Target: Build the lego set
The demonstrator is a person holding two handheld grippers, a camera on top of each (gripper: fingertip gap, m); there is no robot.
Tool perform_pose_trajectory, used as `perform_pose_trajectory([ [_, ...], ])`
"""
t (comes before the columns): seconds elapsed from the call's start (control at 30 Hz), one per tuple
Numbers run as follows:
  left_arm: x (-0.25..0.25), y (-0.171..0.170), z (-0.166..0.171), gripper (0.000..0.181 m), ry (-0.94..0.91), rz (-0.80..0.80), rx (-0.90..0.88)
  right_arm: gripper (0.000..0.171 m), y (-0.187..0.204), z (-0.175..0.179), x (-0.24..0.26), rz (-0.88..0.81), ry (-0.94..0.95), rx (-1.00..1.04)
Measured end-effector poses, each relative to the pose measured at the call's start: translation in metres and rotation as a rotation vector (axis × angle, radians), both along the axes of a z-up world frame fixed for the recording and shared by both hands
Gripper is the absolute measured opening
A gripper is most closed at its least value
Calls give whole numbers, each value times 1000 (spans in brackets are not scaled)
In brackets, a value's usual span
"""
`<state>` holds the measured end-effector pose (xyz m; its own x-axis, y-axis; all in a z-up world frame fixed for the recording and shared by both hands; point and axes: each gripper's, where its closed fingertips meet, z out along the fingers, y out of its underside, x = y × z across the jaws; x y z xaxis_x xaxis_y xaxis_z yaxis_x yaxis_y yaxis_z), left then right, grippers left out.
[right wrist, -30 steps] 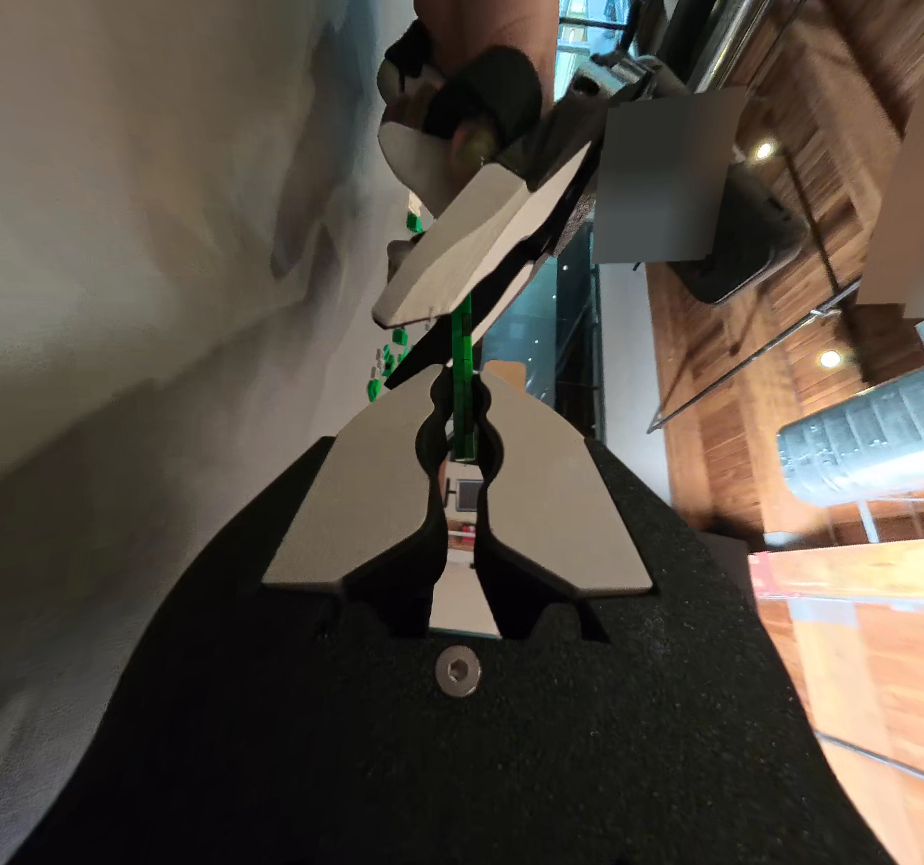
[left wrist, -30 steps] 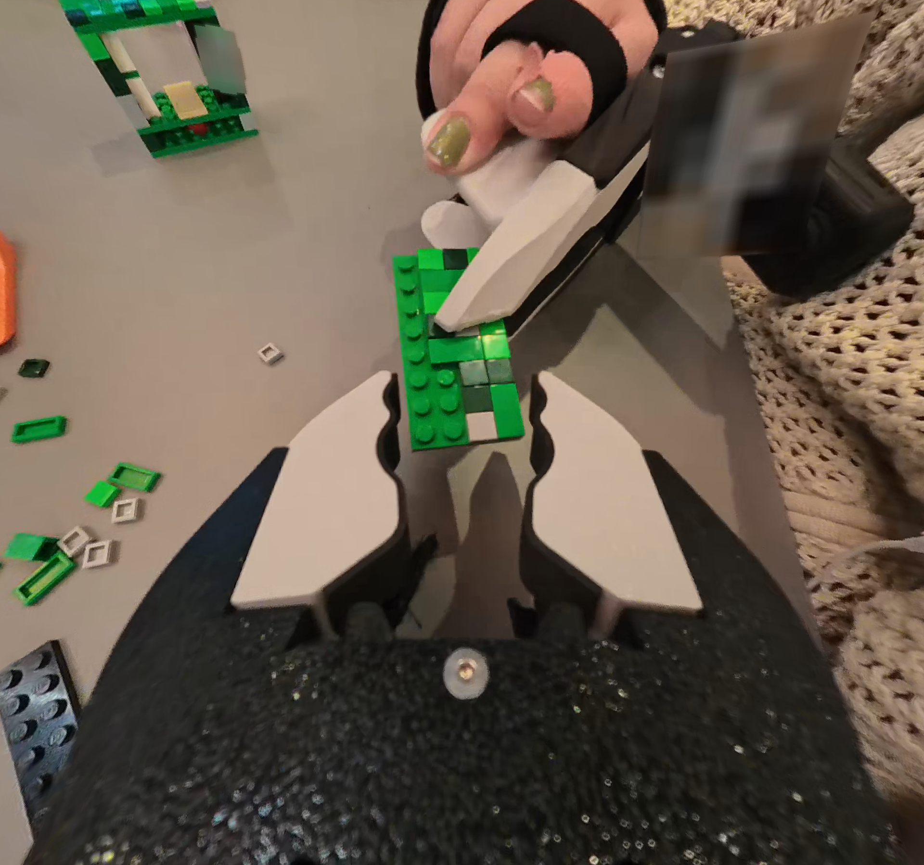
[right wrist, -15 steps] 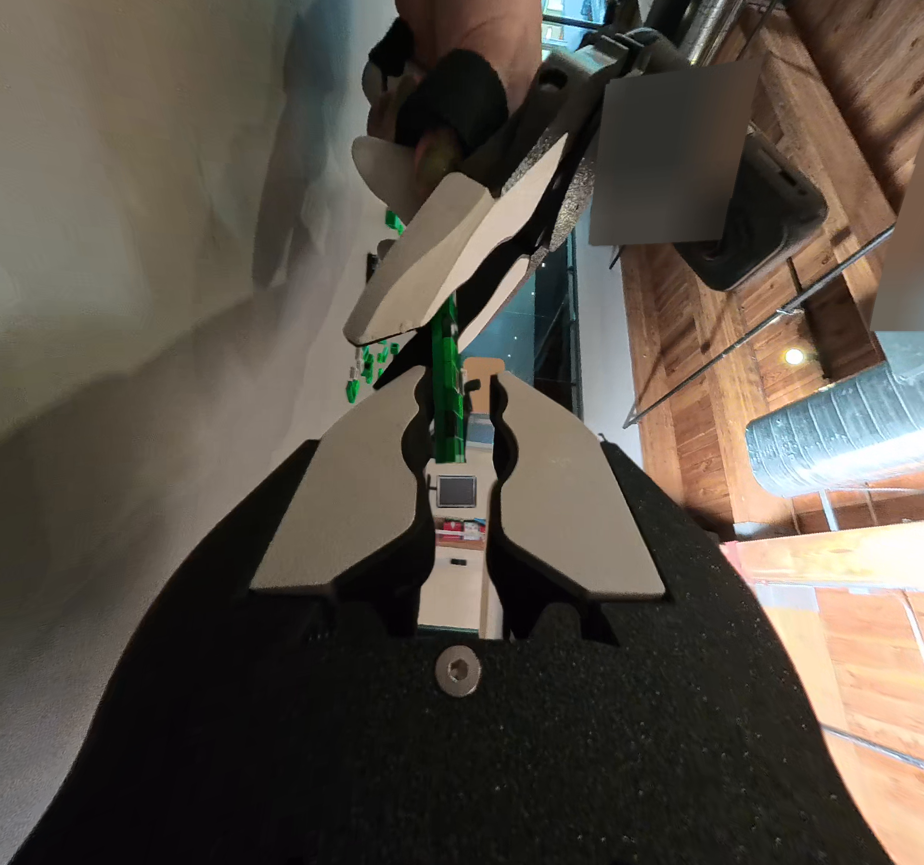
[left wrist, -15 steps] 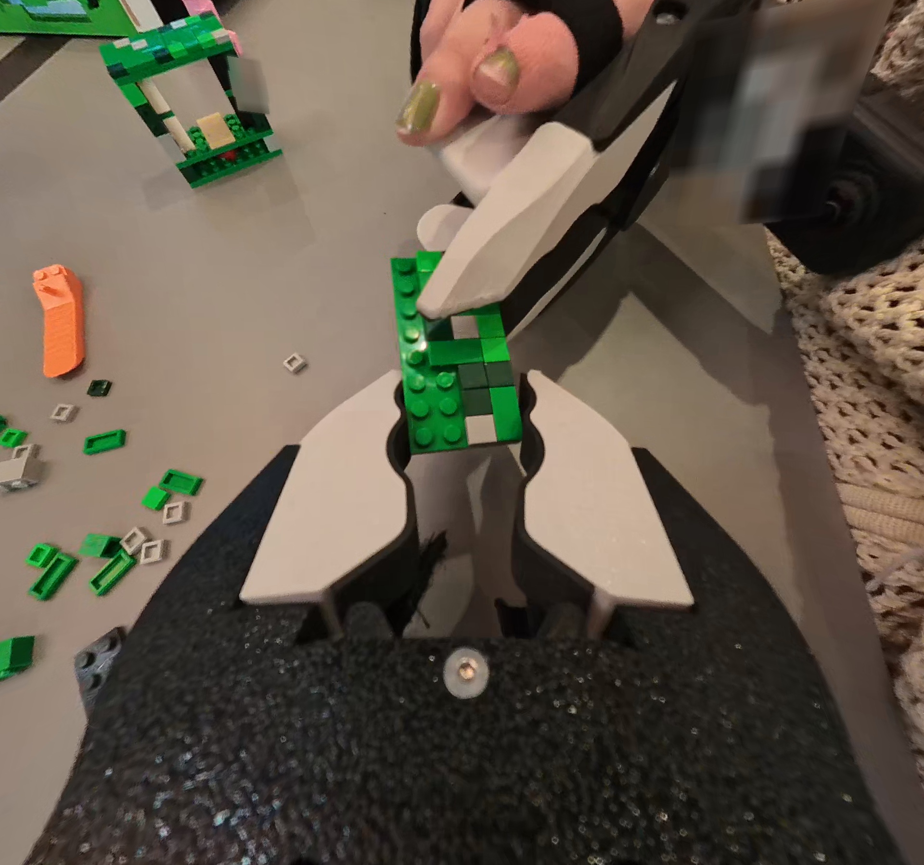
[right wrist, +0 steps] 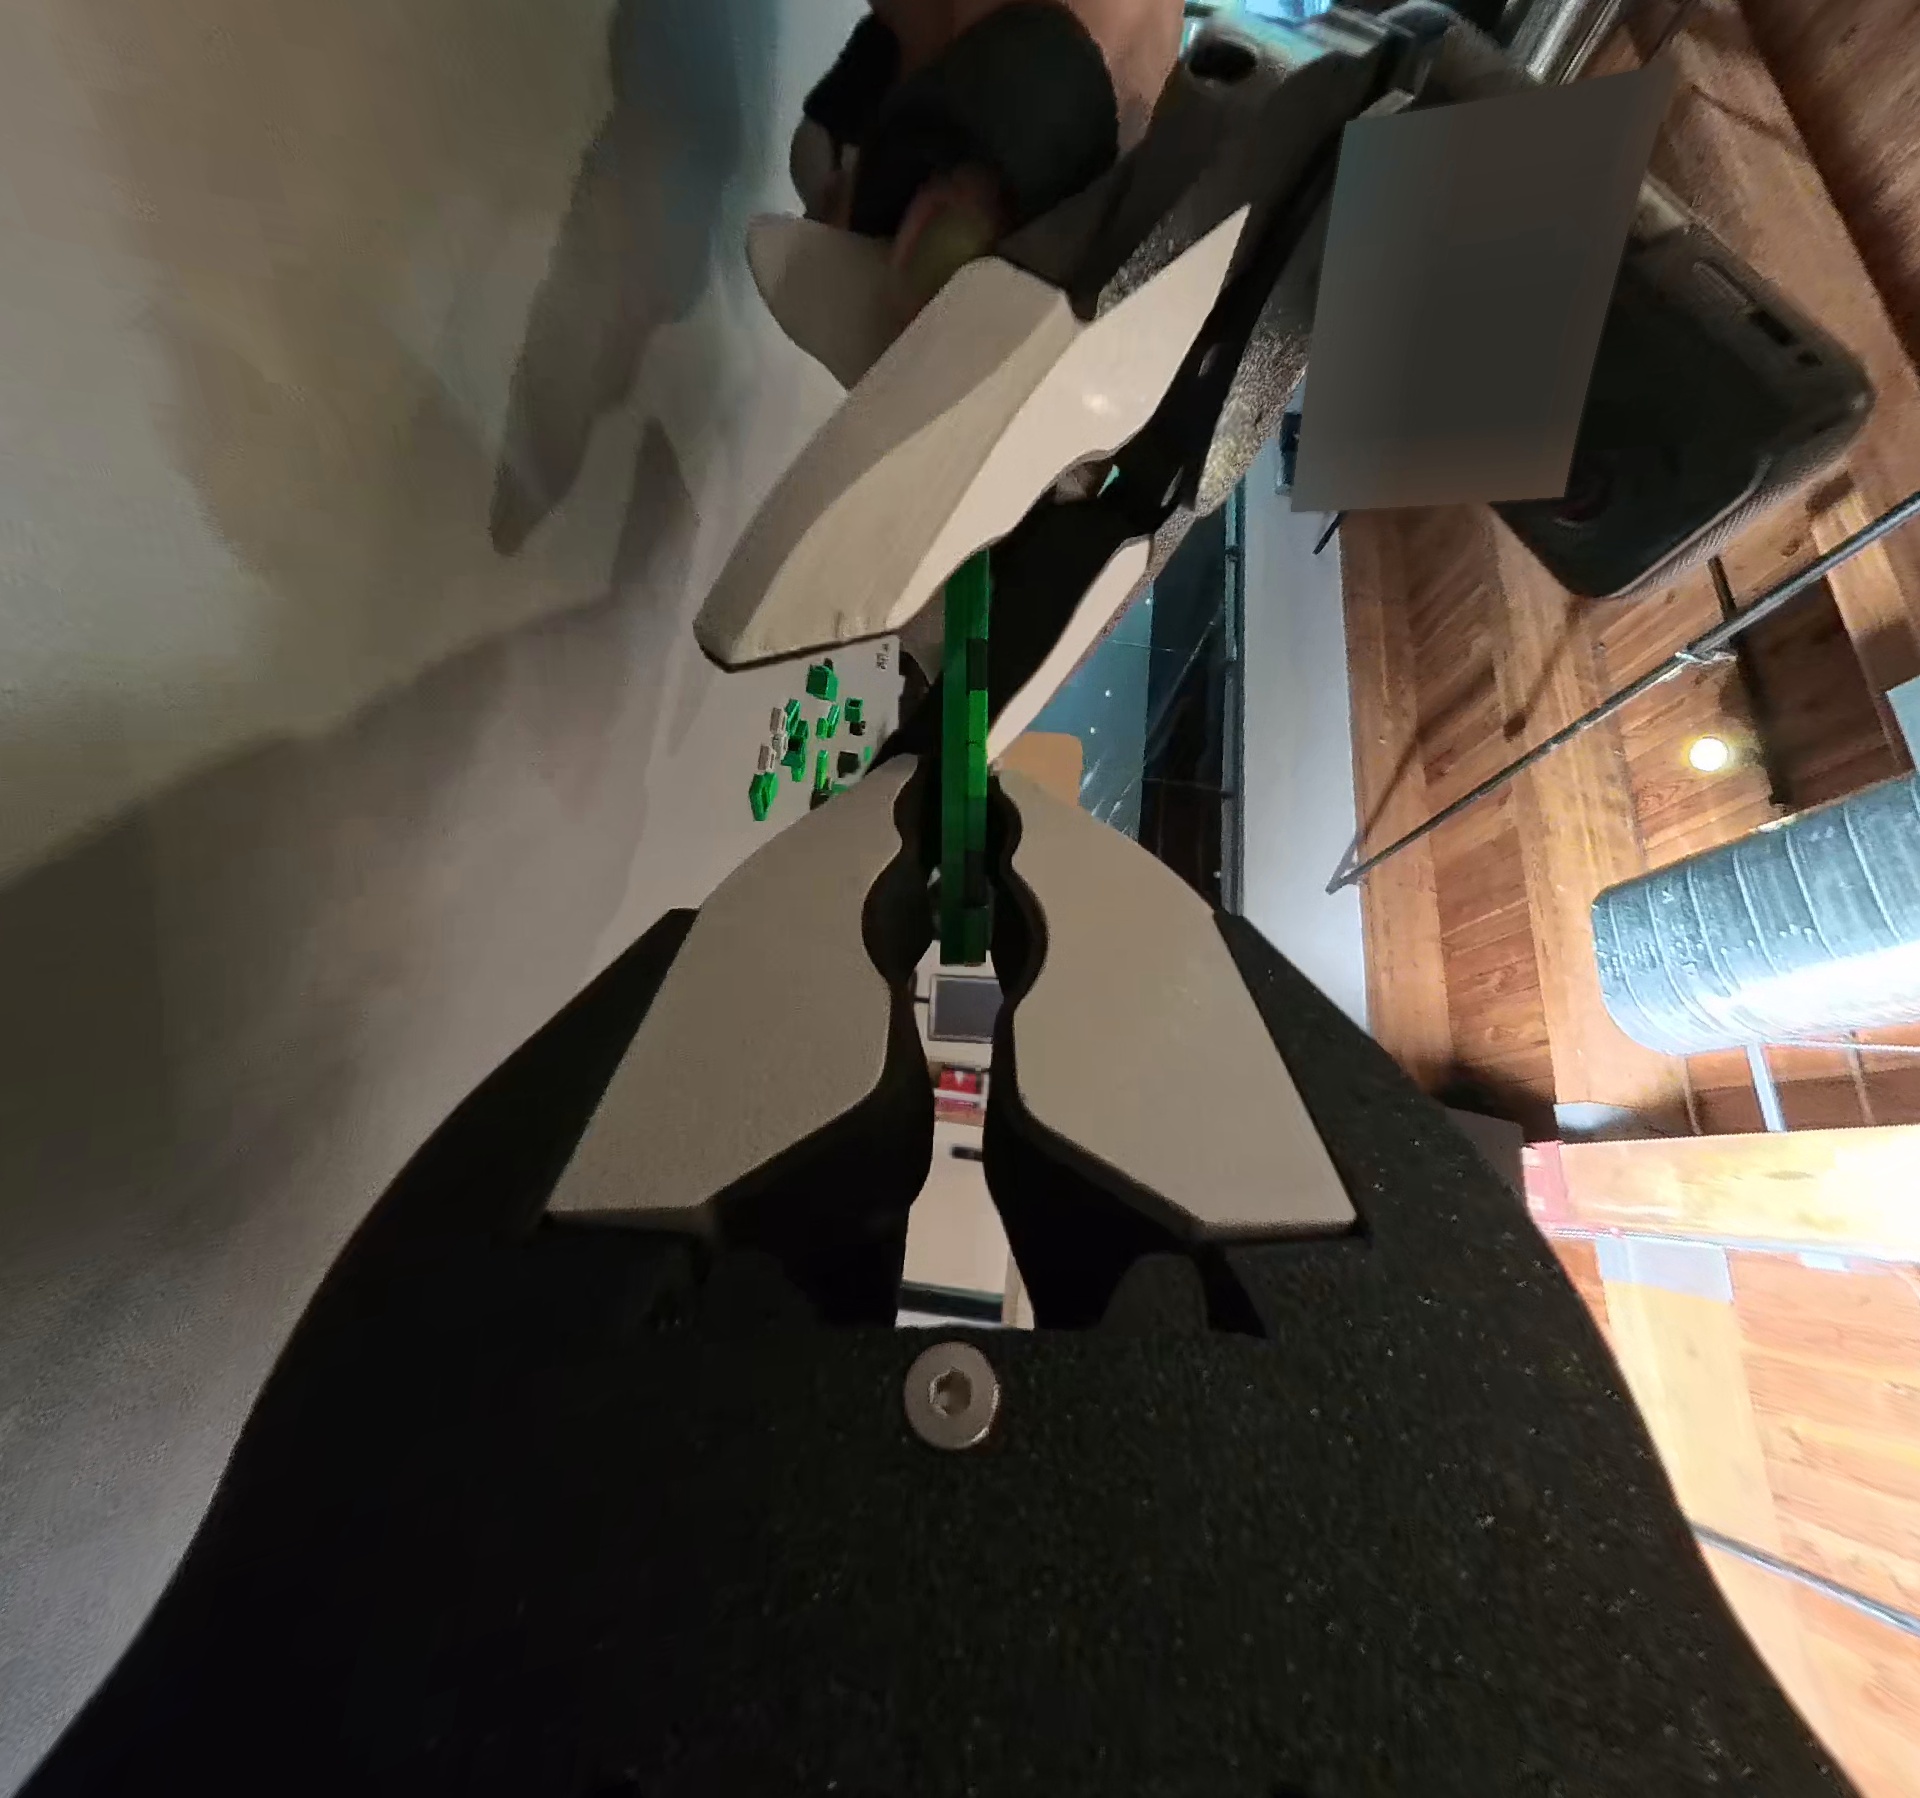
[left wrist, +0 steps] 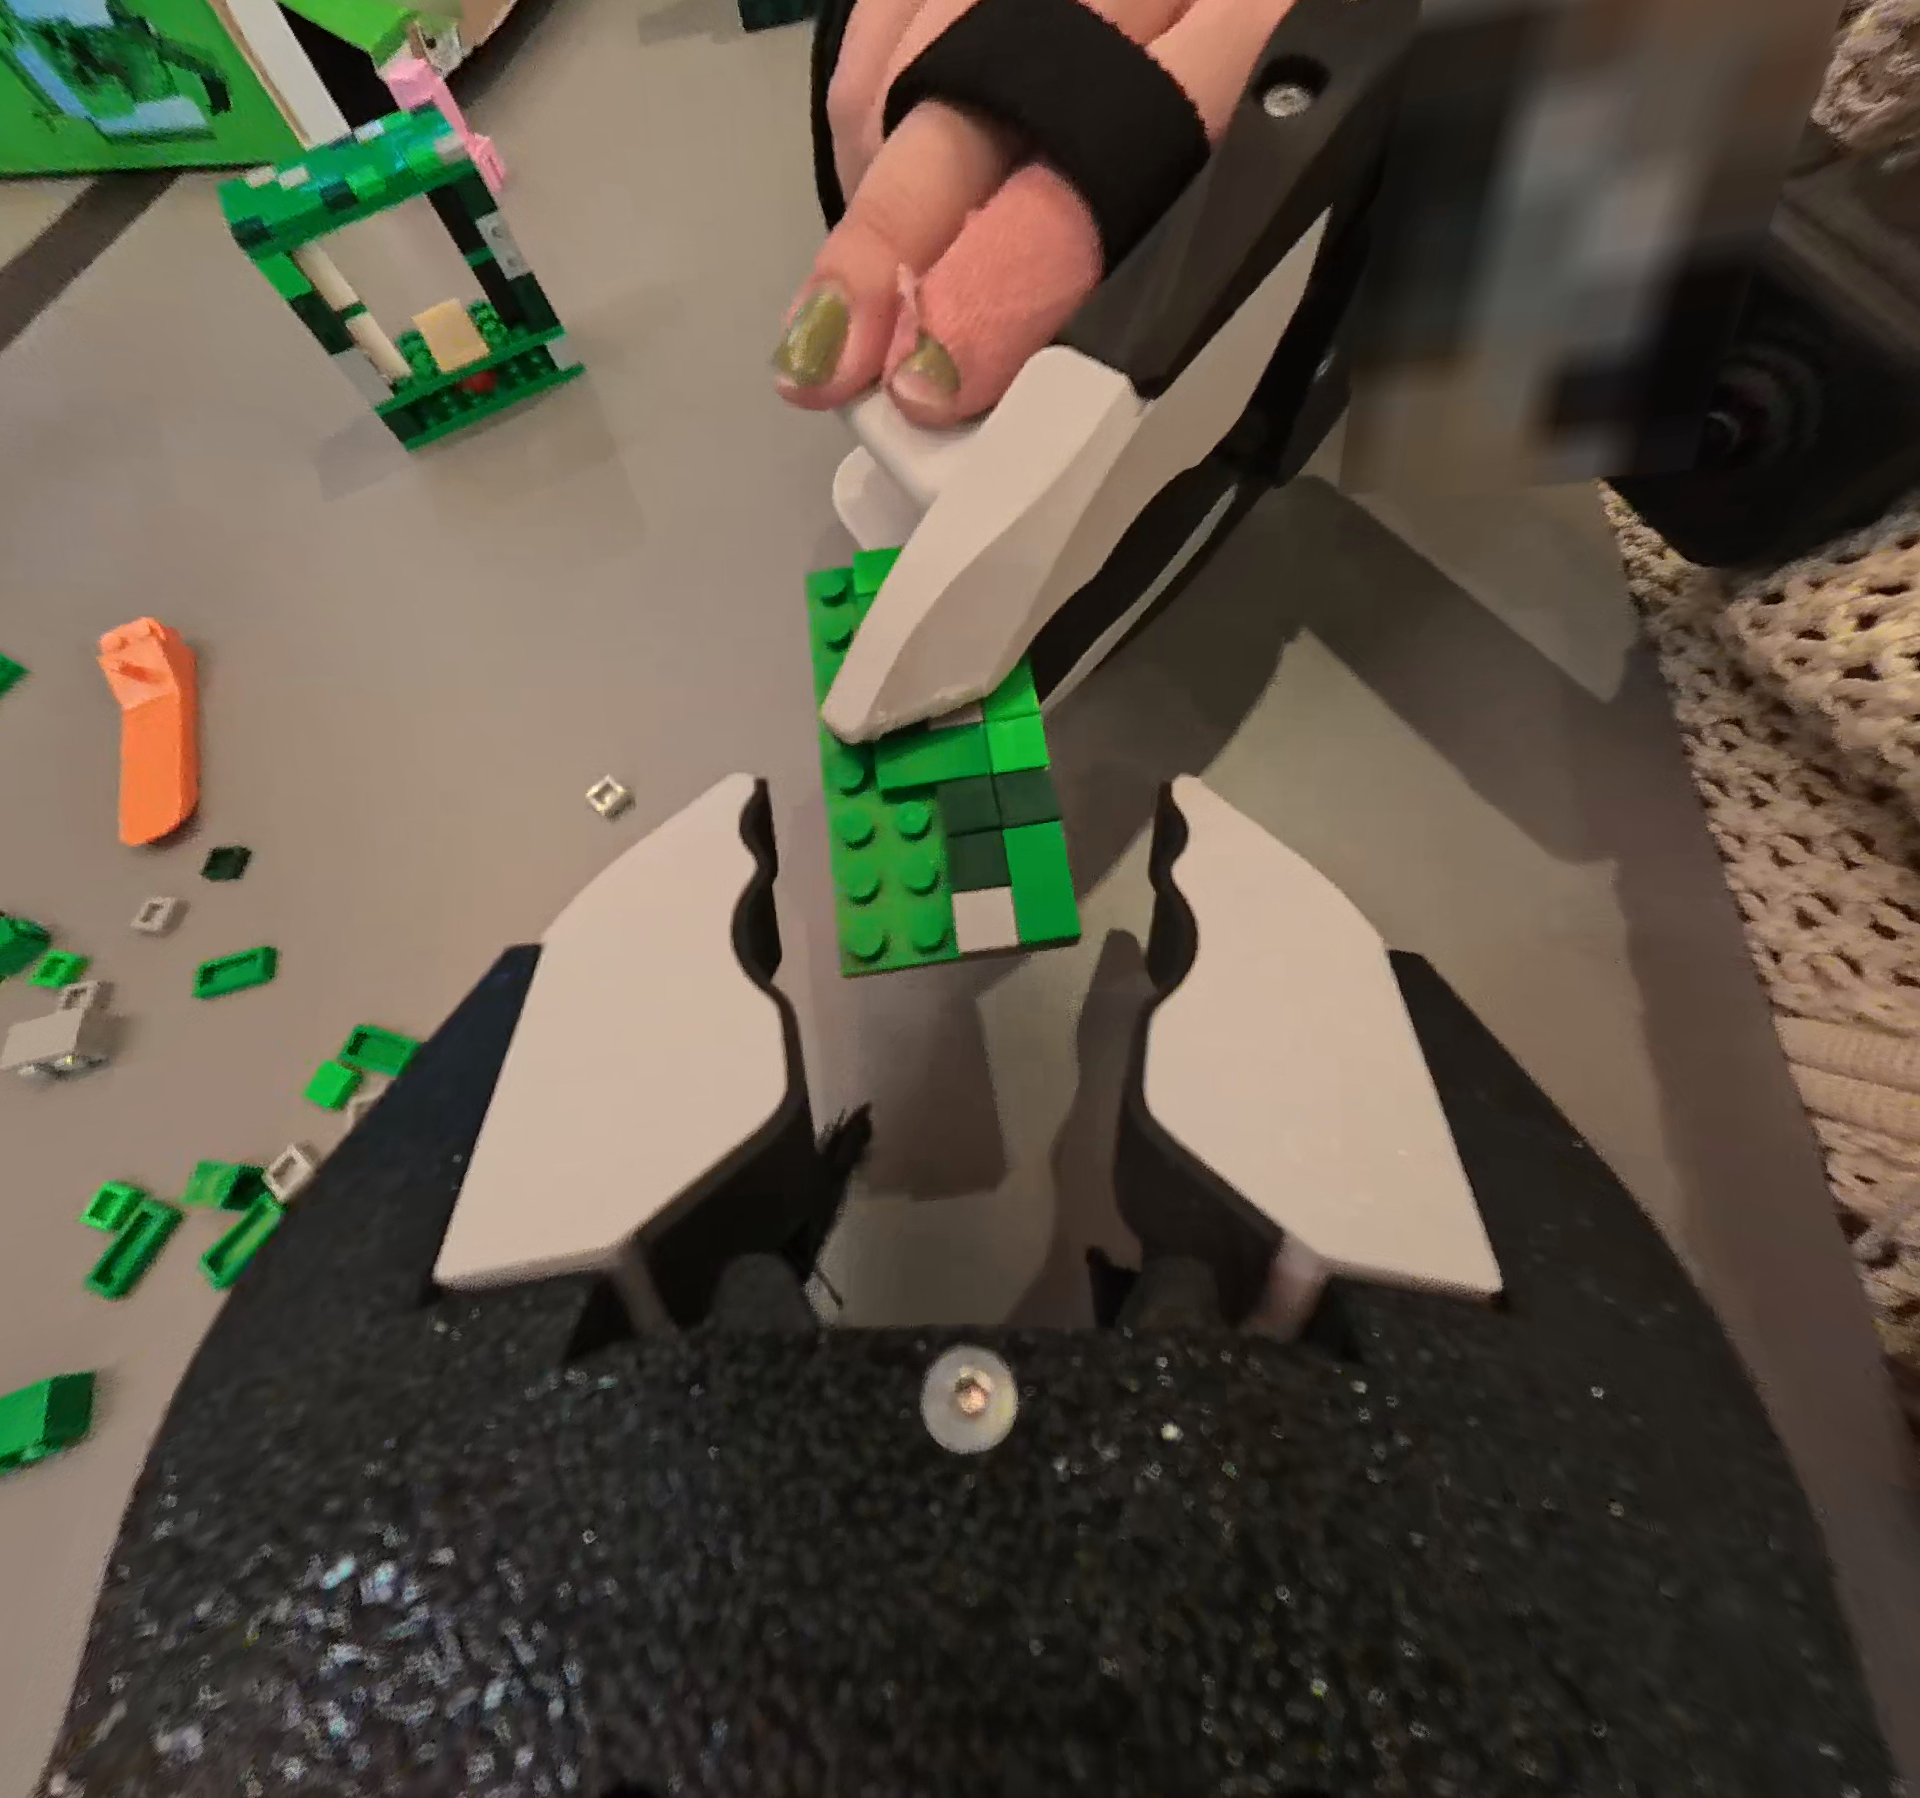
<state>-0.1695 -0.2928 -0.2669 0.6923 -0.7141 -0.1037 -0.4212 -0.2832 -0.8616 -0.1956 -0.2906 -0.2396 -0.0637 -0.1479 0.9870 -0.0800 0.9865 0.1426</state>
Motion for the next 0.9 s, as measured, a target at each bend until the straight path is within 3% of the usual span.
perform_pose_trajectory([
  [0.3, -7, 3, 10, 62, -87, 28, 7, 6, 4, 8, -1, -19, 40, 80],
  [0.37, -8, 2, 12, 52, -91, 20, 14, 6, 7, 9, -1, -36, 55, 96],
  [0.4, -7, 1, 14, 38, -89, 9, 30, 7, 6, 9, 0, -36, 58, 96],
  [0.5, -10, 3, 16, 37, -45, 14, 93, 7, 4, 12, 0, -39, 79, 68],
  [0.57, -12, 4, 18, 37, -45, 29, 101, 10, 6, 16, 0, -43, 114, 0],
  [0.63, -19, 6, 17, 37, -17, 52, 106, 46, 22, 19, 0, -109, 111, -122],
  [0.7, -25, 9, 16, 37, -11, 73, 102, 61, 43, 20, 3, -164, 86, -302],
  [0.9, -46, 16, 4, 37, 21, 129, 52, 69, 75, 12, 10, -208, 45, -684],
])
